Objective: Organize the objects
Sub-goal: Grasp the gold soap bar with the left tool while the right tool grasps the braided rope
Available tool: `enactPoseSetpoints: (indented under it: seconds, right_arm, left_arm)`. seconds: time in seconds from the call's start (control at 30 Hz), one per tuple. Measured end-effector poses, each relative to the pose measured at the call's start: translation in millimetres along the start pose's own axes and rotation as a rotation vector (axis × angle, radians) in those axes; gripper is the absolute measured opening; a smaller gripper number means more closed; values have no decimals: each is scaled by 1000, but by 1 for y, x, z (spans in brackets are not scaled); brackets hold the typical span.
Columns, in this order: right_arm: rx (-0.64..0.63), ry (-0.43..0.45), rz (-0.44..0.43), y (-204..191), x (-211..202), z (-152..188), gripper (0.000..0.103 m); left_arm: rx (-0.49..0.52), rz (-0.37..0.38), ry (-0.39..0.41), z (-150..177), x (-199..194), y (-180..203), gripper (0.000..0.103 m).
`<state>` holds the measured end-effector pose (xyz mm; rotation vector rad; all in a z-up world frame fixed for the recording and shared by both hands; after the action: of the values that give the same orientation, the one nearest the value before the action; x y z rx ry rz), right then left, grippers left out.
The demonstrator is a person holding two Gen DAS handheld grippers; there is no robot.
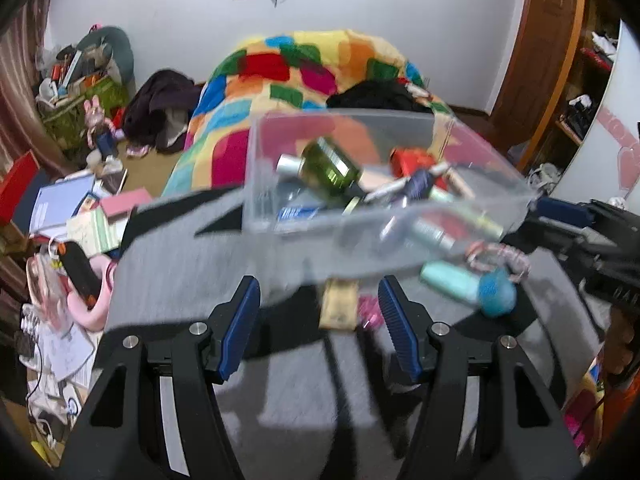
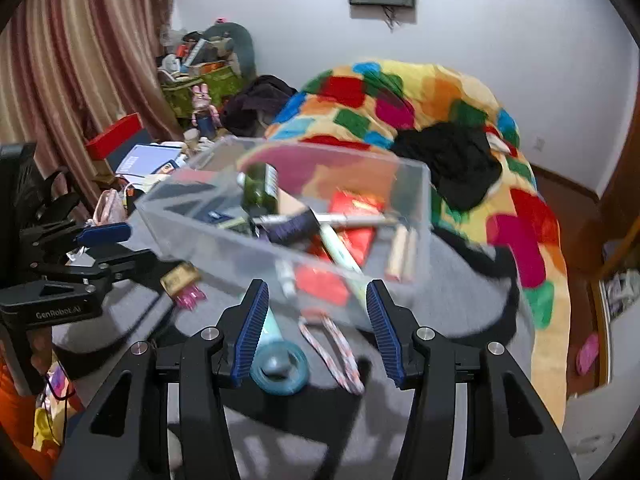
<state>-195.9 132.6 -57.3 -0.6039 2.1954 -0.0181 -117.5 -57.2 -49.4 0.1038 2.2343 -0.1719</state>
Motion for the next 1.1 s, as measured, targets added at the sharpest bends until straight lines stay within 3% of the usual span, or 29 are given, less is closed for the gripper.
enactPoseSetpoints:
  seconds: [0.3, 0.73, 1.0, 1.1]
  right_arm:
    - [123, -85, 40, 48, 15, 25, 47]
    - [53, -170, 9, 29, 41, 39, 46]
    - [16, -159, 11, 20, 38, 44, 15]
    - [5, -153, 9, 17, 37, 45, 11]
  left_arm:
    - [-5, -15, -127, 33, 27, -11, 61]
    - [44, 14, -142, 16, 38, 8, 61]
    - [65, 45, -140, 10, 40, 20, 61]
    - [41, 45, -132, 5, 41, 17, 61]
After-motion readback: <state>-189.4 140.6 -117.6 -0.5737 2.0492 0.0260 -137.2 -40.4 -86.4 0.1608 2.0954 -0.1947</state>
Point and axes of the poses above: each gripper's, at about its wrist camera, not at the fingertips, and x roughly the way its jaws point, y to its right, z to its underside, the point moved 3 cm from there along x, roughly the way its jaws point, and after that the axes turned 12 degrees about x, right-handed, at the moved point
